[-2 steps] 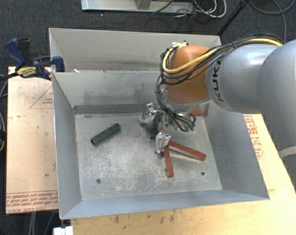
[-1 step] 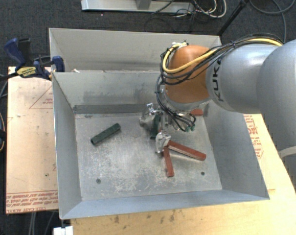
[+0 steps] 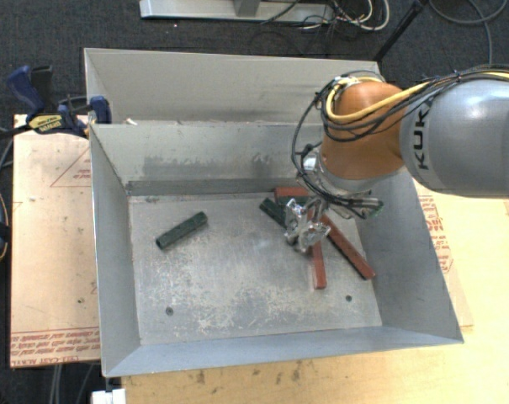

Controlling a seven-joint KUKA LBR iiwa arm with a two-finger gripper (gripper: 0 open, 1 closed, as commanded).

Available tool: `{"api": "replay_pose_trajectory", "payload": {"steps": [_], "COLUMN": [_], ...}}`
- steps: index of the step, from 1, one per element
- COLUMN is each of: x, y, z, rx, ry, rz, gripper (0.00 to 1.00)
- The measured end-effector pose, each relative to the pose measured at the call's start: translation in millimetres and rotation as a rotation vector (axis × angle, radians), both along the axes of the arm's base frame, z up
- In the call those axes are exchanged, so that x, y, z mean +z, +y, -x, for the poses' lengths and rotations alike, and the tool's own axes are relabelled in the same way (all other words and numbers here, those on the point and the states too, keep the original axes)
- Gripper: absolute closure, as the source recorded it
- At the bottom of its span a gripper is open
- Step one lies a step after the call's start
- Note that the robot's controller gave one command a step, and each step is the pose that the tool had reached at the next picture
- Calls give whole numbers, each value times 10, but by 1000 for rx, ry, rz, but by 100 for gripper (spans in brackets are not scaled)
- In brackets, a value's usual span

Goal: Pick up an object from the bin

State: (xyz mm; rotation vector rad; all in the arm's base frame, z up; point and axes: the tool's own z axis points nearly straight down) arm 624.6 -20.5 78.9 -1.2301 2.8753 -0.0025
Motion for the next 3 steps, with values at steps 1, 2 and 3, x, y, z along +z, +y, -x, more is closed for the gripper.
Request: {"api": "replay_pose_trajectory", "payload": {"steps": [1,2,3], "x": [0,385,693], "y": [0,-11,-134], "z": [0,33,-114], "rx": [0,0,170], "ry": [0,16,2], "rz": [0,1,5], "gripper": [100,100,100]}}
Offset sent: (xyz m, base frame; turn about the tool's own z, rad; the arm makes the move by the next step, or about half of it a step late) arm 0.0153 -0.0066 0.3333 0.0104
